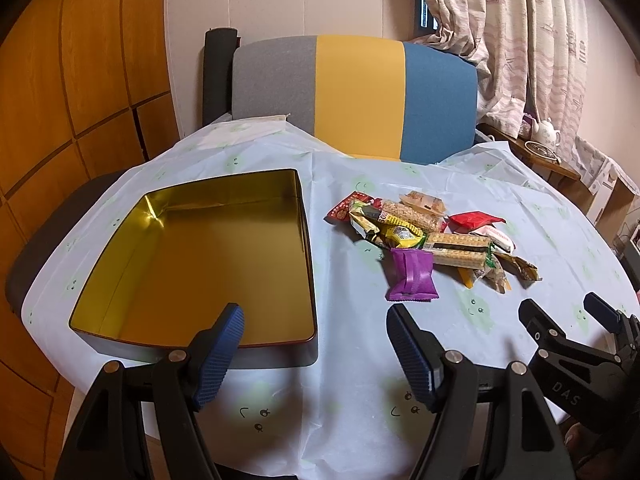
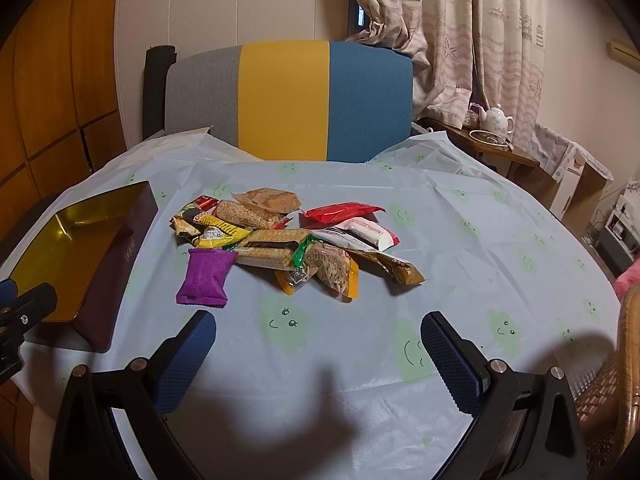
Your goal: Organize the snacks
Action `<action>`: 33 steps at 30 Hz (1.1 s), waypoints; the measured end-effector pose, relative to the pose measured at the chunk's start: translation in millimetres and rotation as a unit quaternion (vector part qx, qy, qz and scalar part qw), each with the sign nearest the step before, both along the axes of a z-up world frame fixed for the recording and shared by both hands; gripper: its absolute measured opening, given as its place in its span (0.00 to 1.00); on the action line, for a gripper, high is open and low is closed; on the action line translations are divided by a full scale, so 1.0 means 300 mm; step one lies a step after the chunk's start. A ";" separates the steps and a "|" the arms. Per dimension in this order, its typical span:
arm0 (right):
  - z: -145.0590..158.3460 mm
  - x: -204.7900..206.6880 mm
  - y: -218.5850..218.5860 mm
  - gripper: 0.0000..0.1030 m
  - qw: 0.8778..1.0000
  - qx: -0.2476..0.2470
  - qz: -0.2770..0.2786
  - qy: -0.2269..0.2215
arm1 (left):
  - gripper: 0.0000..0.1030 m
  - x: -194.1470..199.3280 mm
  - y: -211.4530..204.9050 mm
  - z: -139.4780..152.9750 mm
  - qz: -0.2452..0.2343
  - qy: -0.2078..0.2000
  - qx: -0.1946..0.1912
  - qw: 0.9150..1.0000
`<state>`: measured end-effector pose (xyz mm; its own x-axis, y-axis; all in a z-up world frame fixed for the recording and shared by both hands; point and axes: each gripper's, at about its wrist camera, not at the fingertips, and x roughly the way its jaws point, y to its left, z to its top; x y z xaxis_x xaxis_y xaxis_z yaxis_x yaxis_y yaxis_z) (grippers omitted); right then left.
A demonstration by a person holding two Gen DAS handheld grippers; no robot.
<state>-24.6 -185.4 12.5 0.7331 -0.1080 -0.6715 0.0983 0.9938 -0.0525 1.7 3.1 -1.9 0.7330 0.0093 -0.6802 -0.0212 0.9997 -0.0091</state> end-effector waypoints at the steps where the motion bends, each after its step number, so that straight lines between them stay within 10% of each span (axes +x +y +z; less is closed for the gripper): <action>1: 0.000 0.000 0.000 1.00 1.000 0.001 0.000 0.000 | 0.73 0.000 0.000 0.000 0.000 0.000 0.000 1.000; 23: 0.005 0.015 -0.044 1.00 1.000 0.003 -0.004 -0.001 | 0.73 0.009 -0.032 -0.019 -0.021 0.010 0.001 1.000; 33: 0.124 0.131 -0.179 1.00 1.000 0.012 0.007 -0.004 | 0.73 0.041 -0.069 -0.025 -0.119 0.043 -0.086 0.988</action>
<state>14.7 -239.1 49.8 0.7394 -0.0808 -0.6684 0.0842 0.9961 -0.0273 14.1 -17.5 -9.2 0.6398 -0.2784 -0.7163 0.2066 0.9601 -0.1886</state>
